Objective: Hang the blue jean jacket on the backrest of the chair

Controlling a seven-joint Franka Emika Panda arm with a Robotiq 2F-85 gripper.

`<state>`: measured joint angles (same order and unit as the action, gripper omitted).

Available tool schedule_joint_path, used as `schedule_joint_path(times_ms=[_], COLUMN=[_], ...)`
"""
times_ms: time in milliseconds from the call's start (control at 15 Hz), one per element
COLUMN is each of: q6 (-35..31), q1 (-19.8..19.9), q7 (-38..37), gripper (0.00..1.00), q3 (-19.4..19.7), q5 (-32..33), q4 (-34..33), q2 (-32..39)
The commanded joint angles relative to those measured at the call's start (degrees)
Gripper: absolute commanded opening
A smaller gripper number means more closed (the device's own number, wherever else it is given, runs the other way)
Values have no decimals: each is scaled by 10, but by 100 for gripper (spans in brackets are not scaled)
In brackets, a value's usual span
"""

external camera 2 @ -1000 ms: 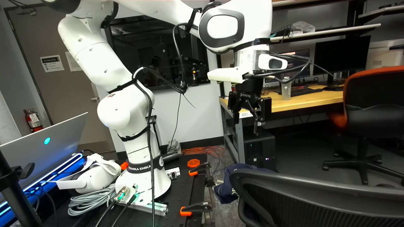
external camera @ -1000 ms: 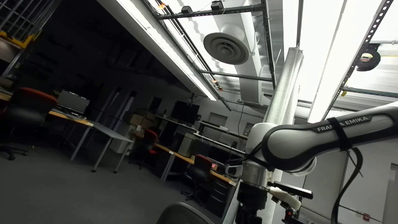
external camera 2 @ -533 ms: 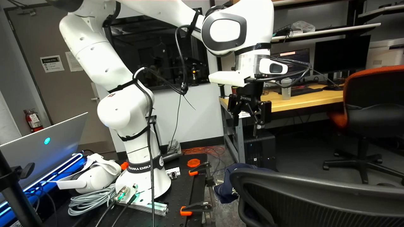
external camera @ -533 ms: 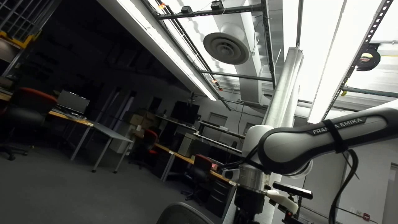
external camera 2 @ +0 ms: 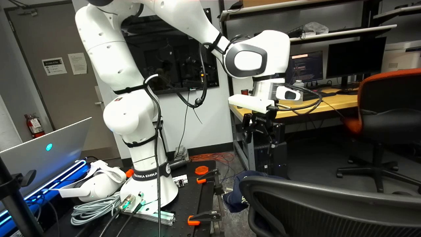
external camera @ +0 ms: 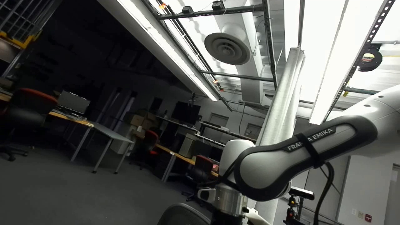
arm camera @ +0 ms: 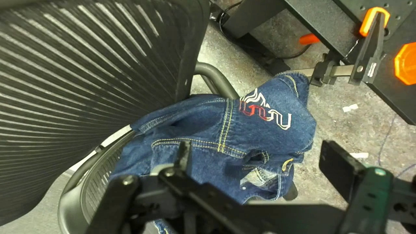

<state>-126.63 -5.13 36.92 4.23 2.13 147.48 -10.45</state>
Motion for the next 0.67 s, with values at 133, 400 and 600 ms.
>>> schedule_joint_path(times_ms=[133, 400, 600], q6=[-107, -179, -221], q1=[-2, 3, 10], q7=[3, -2, -6], gripper=[100, 100, 100], q3=[-20, -44, -68], q5=[-109, -201, -256], q4=[14, 22, 23], q2=[81, 137, 174])
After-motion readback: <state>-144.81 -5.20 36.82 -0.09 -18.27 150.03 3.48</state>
